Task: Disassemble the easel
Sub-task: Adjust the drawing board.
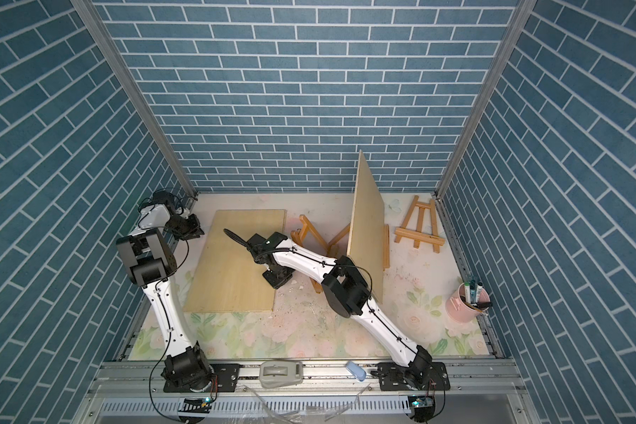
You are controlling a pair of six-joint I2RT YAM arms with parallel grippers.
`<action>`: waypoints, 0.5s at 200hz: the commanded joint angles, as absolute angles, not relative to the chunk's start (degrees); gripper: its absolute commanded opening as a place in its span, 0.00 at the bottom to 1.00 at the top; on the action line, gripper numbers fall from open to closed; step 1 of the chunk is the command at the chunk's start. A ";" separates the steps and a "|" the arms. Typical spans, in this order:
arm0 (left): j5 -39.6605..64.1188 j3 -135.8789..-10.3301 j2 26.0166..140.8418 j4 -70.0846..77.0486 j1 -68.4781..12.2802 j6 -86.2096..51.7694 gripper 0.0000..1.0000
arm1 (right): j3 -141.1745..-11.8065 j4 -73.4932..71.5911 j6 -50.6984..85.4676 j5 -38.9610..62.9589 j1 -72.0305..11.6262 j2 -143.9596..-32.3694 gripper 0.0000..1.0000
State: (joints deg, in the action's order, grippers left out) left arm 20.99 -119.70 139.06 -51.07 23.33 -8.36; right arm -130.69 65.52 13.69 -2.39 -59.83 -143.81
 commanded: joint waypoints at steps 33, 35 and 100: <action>20.82 -114.19 125.69 -47.55 24.44 -9.13 0.23 | -124.61 55.12 9.57 -5.62 -61.09 -130.80 0.14; 21.00 -113.78 125.16 -47.37 24.44 -9.21 0.23 | -124.51 54.89 9.25 -5.87 -61.22 -130.44 0.14; 26.00 -99.80 104.67 -44.30 22.44 -10.31 0.25 | -114.42 40.44 0.71 0.78 -61.52 -111.48 0.18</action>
